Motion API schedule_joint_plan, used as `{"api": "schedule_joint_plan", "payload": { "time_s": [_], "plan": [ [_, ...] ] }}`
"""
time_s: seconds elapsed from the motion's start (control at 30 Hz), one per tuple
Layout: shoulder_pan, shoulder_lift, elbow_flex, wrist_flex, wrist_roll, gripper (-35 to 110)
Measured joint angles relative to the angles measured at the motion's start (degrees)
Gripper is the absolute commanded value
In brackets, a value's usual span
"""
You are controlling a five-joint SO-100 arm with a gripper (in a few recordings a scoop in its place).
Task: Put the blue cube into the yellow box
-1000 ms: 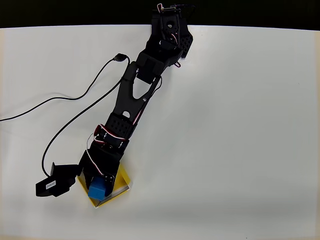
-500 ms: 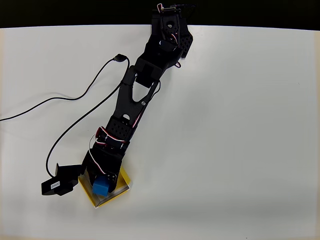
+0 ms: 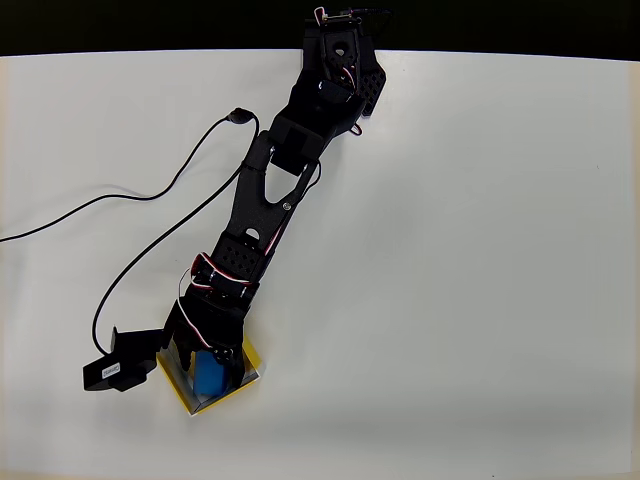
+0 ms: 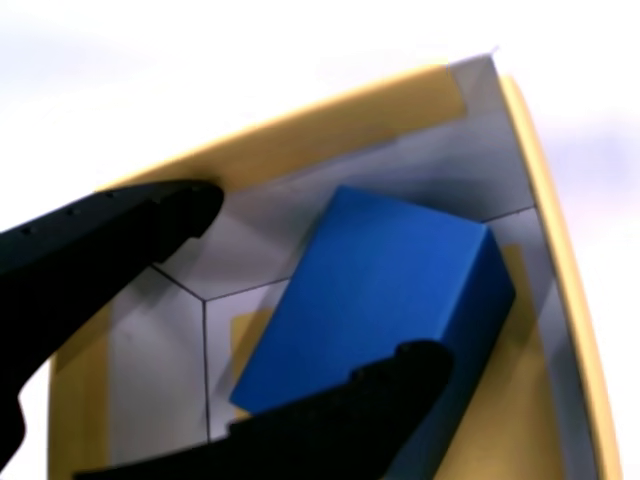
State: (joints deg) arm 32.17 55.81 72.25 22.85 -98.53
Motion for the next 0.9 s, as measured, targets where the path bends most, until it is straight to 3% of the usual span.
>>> {"api": "schedule_joint_plan", "payload": {
  "time_s": [0.13, 0.4, 0.9],
  "plan": [
    [-0.62, 3.43, 0.44, 3.08, 0.35, 14],
    [-4.66, 25.31, 7.56, 9.05, 1.32, 8],
    [-15.29, 72.51, 53.79, 10.63, 2.11, 6]
  ]
}}
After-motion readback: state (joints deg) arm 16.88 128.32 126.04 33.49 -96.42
